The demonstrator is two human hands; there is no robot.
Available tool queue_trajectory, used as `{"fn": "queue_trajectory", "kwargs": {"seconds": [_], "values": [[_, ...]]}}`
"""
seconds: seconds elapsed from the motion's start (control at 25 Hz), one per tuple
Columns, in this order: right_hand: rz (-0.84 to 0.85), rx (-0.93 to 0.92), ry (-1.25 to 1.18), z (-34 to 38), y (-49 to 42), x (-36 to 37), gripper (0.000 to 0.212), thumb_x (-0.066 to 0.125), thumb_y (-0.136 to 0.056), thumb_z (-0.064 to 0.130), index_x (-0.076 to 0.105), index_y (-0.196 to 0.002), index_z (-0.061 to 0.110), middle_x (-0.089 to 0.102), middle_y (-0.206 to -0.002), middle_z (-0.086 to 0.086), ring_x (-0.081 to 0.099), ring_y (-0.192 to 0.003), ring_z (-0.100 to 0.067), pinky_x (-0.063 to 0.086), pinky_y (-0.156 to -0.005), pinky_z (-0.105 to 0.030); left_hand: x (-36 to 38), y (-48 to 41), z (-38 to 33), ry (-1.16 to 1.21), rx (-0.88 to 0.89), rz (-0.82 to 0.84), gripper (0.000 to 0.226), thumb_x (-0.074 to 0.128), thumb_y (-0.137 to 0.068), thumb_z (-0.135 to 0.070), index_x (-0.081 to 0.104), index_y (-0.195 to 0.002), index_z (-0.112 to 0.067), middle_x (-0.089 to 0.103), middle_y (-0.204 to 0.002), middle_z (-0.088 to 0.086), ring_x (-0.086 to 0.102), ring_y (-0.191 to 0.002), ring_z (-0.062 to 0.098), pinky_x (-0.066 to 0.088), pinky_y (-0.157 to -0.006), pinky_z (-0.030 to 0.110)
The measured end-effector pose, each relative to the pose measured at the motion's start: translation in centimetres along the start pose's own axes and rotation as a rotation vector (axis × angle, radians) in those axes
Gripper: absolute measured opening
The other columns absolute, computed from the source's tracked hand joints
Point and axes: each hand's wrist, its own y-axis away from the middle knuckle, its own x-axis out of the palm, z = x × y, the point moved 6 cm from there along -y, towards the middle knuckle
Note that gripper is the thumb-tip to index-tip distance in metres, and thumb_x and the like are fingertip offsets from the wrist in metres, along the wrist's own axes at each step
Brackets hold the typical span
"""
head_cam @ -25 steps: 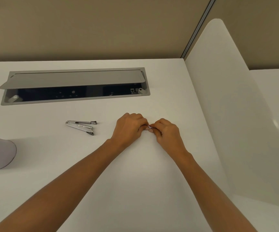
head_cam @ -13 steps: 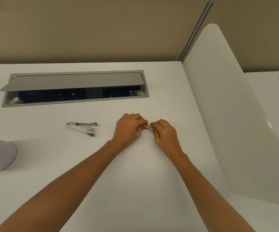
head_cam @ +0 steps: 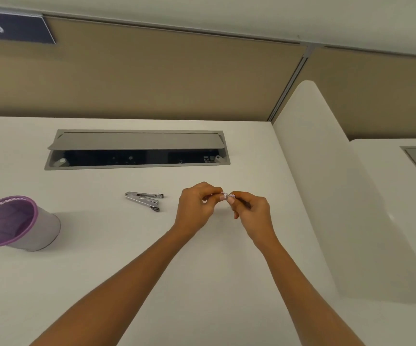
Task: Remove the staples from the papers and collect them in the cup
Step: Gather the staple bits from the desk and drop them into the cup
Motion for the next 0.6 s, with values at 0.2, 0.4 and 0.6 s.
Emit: {"fn": "queue_trajectory", "kwargs": {"seconds": [0.2,0.4,0.6], "values": [[0.025,0.008,-0.14,5.9,3.0,3.2,0.014,0.065,-0.09,0.021,0.073,-0.099,0.014,0.067,-0.069,0.005,0.059,-0.059,-0.011,0.05,-0.055,-0.011,-6.6,2.9,-2.1,0.202,-0.075,-0.153,0.011,0.068,-0.086,-0.019,0.075,-0.094,-0.017,0.07,-0.085,-0.009,0.064,-0.075,0.006,0.053,-0.066,0.013],[0.14,-0.059,-0.179,12.3,6.2,9.2,0.009,0.064,-0.089,0.024,0.072,-0.095,0.023,0.067,-0.07,0.009,0.061,-0.058,-0.007,0.048,-0.055,-0.007,-15.4,5.8,-2.8,0.253,-0.108,-0.31,0.01,0.067,-0.085,-0.017,0.072,-0.094,-0.02,0.069,-0.084,-0.01,0.066,-0.074,0.004,0.052,-0.064,0.008],[0.278,-0.101,-0.194,16.6,9.0,17.7,0.011,0.065,-0.089,0.023,0.071,-0.085,0.033,0.067,-0.067,0.012,0.061,-0.055,-0.005,0.051,-0.056,-0.011,-24.5,9.4,-0.8,0.219,-0.109,-0.44,0.01,0.067,-0.086,-0.015,0.072,-0.094,-0.019,0.071,-0.083,-0.006,0.064,-0.065,0.007,0.054,-0.062,0.015]]}}
